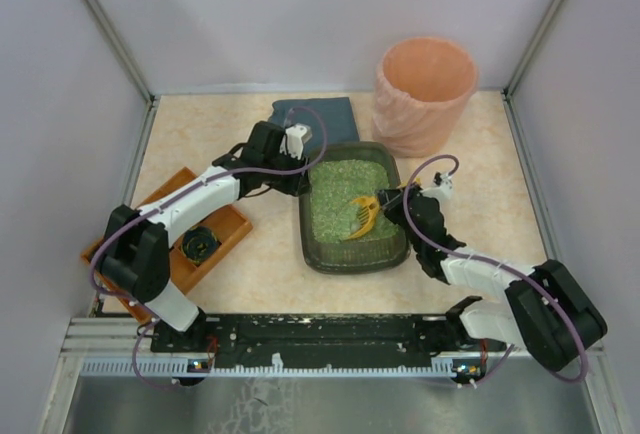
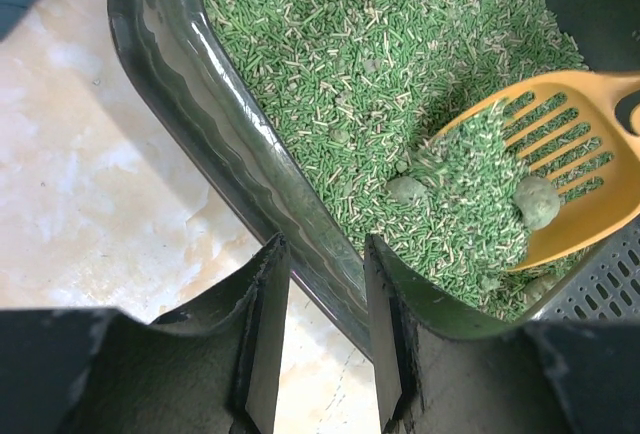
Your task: Clean the litter box
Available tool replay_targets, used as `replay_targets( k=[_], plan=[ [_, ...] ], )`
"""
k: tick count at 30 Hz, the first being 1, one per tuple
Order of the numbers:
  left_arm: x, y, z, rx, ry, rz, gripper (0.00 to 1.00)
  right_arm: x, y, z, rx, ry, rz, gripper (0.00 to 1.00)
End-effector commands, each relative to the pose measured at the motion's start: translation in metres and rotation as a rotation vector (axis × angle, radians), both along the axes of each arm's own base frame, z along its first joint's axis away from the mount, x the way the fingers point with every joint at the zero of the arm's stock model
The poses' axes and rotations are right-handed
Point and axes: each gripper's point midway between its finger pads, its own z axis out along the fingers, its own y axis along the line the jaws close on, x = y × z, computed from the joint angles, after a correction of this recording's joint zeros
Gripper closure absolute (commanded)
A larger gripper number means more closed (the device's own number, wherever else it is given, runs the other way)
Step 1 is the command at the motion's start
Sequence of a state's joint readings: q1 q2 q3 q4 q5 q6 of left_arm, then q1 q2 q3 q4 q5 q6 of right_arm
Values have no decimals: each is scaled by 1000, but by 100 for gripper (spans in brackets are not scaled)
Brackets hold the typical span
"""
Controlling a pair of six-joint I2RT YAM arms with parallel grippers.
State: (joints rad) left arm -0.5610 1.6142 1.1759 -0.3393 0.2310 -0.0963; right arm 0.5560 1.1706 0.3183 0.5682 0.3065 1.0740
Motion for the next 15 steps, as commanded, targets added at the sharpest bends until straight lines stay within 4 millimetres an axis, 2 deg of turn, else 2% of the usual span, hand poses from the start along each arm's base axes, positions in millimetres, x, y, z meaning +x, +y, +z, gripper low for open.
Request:
replay_targets(
  k=[1, 7, 11, 15],
  plan=[
    [4, -1, 16, -24, -61, 5, 57, 20, -4, 56, 125, -206, -13, 100],
    [5, 0, 18, -23, -74, 12, 57, 27, -9, 70, 148, -267, 17, 100],
    [6, 2, 23, -26, -93, 19, 57, 29, -19, 77, 174, -283, 25, 100],
    [8, 4, 41, -60, -161, 37, 51, 26, -29, 76, 243, -258, 57, 100]
  ],
)
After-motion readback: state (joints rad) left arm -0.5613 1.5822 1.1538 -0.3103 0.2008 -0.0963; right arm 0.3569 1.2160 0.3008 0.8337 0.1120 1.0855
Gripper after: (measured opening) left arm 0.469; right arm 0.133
